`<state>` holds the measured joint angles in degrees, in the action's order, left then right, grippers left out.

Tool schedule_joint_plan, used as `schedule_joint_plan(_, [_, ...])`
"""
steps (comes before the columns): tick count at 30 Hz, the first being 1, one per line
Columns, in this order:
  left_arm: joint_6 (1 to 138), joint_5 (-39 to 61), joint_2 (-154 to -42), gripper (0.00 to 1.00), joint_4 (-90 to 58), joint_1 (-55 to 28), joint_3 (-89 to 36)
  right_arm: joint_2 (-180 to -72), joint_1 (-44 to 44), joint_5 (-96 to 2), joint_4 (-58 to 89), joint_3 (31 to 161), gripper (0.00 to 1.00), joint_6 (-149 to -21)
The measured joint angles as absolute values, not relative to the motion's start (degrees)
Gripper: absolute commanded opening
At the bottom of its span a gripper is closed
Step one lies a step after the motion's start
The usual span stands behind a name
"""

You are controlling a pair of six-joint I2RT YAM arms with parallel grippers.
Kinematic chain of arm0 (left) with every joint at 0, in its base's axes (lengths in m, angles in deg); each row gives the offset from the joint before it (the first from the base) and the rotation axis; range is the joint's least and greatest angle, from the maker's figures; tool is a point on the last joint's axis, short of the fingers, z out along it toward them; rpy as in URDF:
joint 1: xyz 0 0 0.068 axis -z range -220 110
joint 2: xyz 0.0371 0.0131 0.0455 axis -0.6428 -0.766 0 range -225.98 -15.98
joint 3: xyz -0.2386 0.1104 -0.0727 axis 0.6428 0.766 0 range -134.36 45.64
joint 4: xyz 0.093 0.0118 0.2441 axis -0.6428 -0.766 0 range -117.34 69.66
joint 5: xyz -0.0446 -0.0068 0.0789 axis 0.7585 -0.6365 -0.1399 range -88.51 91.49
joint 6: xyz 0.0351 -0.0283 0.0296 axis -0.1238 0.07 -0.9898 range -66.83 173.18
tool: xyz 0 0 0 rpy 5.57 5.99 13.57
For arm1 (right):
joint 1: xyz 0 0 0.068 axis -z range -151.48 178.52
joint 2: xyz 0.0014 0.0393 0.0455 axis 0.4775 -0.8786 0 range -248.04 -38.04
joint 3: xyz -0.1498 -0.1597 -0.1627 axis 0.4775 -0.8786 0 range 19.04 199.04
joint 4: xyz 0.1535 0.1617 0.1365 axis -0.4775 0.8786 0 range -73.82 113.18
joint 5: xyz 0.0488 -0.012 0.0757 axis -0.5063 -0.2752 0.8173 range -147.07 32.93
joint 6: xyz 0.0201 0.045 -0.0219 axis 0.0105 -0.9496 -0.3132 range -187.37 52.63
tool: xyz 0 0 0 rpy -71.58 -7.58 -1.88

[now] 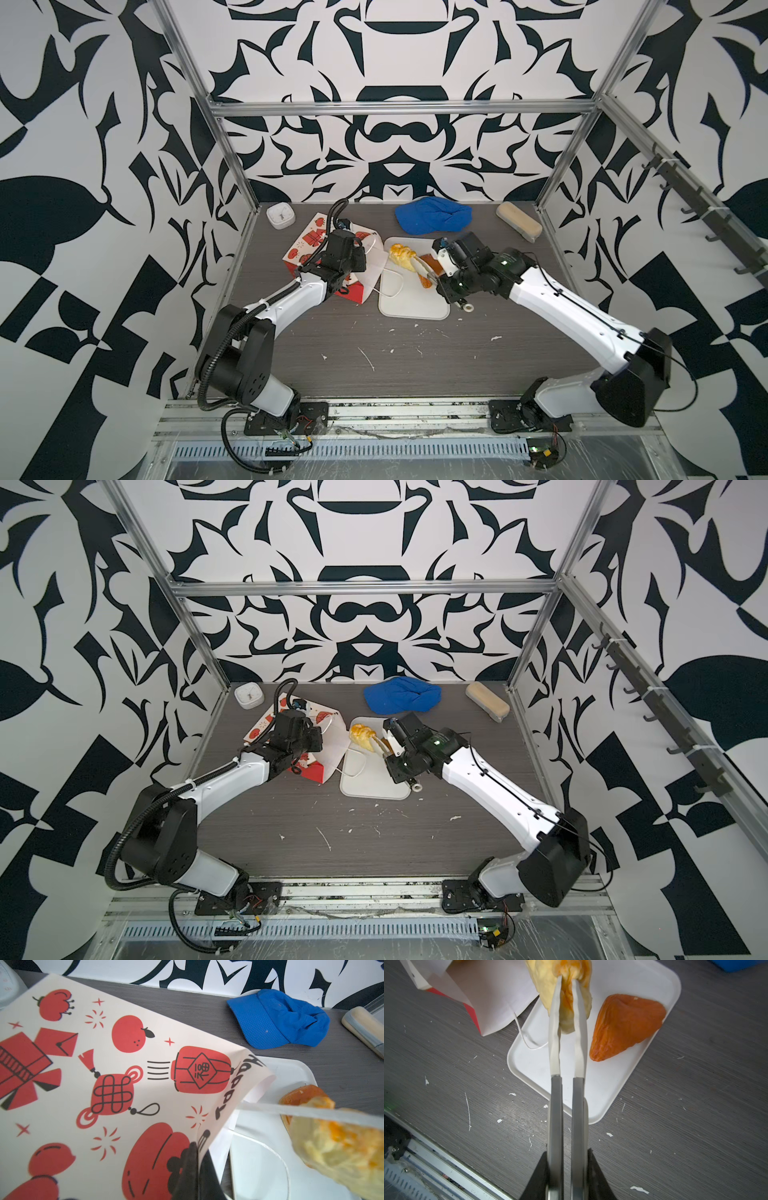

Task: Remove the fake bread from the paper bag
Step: 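Carry the yellow bread in the tongs over the tray beside the orange bread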

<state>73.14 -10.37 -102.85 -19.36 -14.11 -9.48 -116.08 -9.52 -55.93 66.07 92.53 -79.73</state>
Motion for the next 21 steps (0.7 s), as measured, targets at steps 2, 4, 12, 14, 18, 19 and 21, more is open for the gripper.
schedule_joint_plan(2, [73.01,-10.85,-101.98,0.02,-19.47,-14.13,-9.48,-114.86,-9.01,-56.89,66.11,91.96,0.18,-80.15])
schedule_joint_plan(4, [72.77,-11.38,-101.02,0.02,-19.89,-14.13,-9.48,-114.75,-8.56,-57.74,65.96,91.39,0.18,-80.65])
schedule_joint_plan(12, [72.16,-13.30,-96.78,0.02,-22.99,-14.13,-9.10,-121.94,-8.07,-58.42,61.35,90.00,0.18,-82.27])
schedule_joint_plan(14, [71.79,-13.89,-95.44,0.02,-23.69,-14.13,-9.02,-124.26,-8.07,-58.35,59.49,90.00,0.18,-82.57])
schedule_joint_plan(18, [71.20,-14.83,-92.78,0.02,-24.74,-14.15,-8.34,-127.78,-8.05,-58.29,56.43,90.15,0.18,-82.88])
schedule_joint_plan(19, [71.13,-15.05,-92.32,0.02,-25.11,-14.13,-8.25,-128.74,-8.05,-58.26,55.82,90.37,0.18,-82.90])
schedule_joint_plan(21, [70.87,-15.40,-91.64,0.02,-25.72,-14.18,-8.23,-130.79,-8.05,-58.20,55.16,91.33,0.18,-82.90])
